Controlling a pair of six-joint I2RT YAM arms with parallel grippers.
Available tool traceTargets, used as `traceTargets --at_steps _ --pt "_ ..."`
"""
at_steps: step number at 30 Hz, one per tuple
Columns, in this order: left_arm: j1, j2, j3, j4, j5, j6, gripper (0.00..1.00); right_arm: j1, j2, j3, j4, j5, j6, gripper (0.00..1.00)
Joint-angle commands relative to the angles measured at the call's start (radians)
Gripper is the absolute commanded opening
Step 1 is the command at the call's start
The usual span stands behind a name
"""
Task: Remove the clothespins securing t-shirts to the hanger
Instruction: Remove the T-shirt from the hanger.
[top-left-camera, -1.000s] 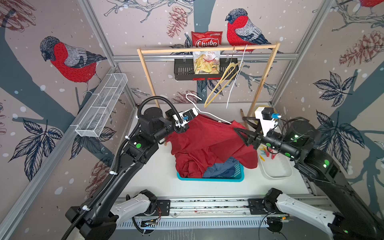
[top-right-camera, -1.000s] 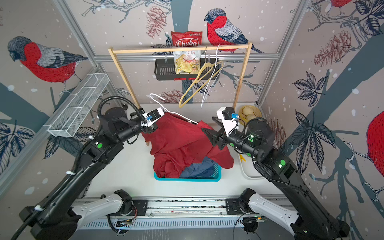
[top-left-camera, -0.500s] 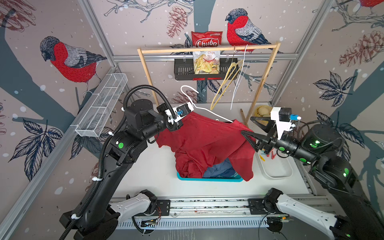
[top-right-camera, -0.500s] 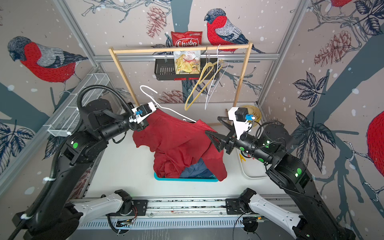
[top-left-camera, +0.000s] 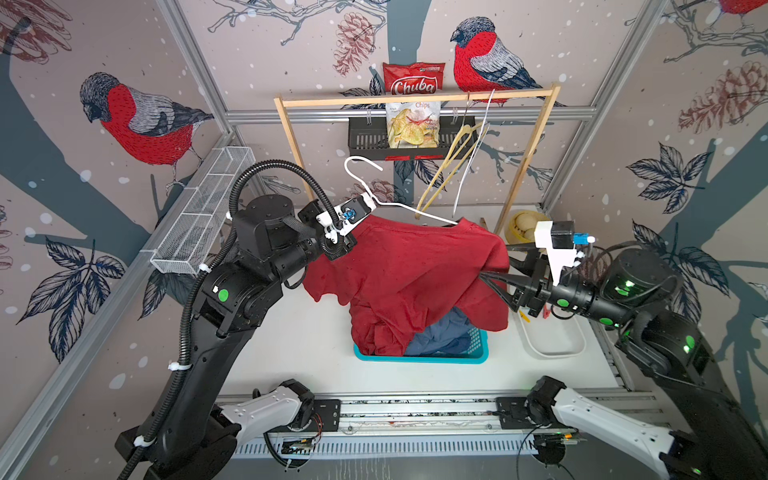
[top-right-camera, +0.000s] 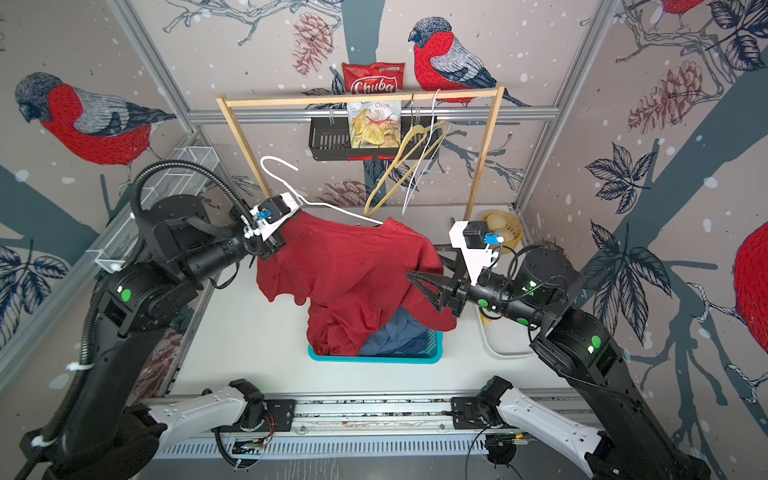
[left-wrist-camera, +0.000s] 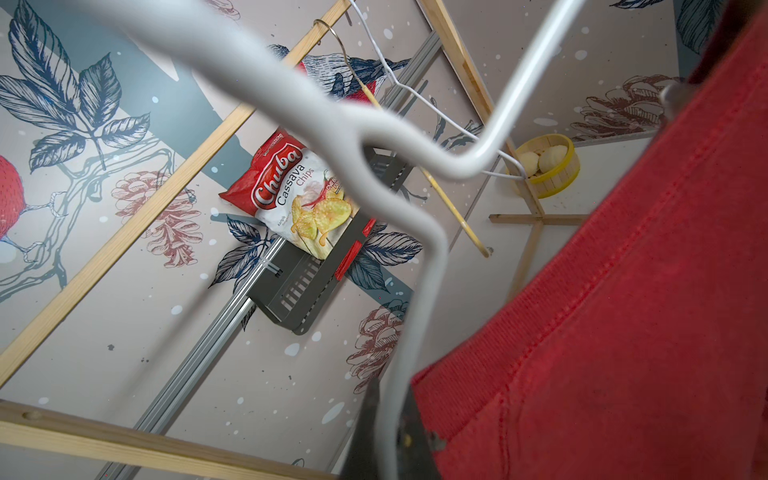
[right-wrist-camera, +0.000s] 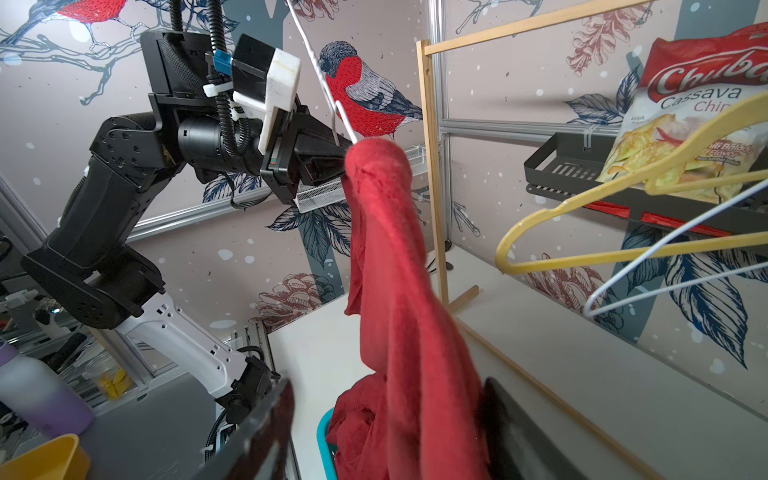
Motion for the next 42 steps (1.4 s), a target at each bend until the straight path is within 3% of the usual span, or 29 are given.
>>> traceTargets --at_steps 1,9,13,18,35,38,42 --pt "0.001 -0.009 -0.001 0.028 -0.027 0.013 0.0 0.0 0.005 0.008 -0.014 0.035 0.011 0.52" --pt "0.0 -0.013 0.012 0.026 -0.024 0.007 0.0 0.0 0.023 0.005 -0.027 0.151 -0.007 0.01" --pt "0.001 0.012 0.063 -0.037 -0.01 -0.003 0.0 0.0 0.01 -0.01 -0.01 0.241 0.006 0.0" --pt "0.0 0.021 0.07 -0.033 -0.075 -0.008 0.0 -0.003 -0.044 -0.058 0.021 0.427 0.053 0.0" --pt "-0.015 0.119 0.202 -0.117 -0.194 -0.075 0.0 -0.008 -0.079 -0.116 -0.002 0.765 0.135 0.0" --pt "-0.018 0.12 0.207 -0.108 -0.218 -0.089 0.0 -0.011 -0.072 -0.13 0.013 0.763 0.146 0.0" --pt "-0.018 0.12 0.205 -0.093 -0.186 -0.102 0.0 -0.012 -0.061 -0.169 0.088 0.588 0.134 0.0"
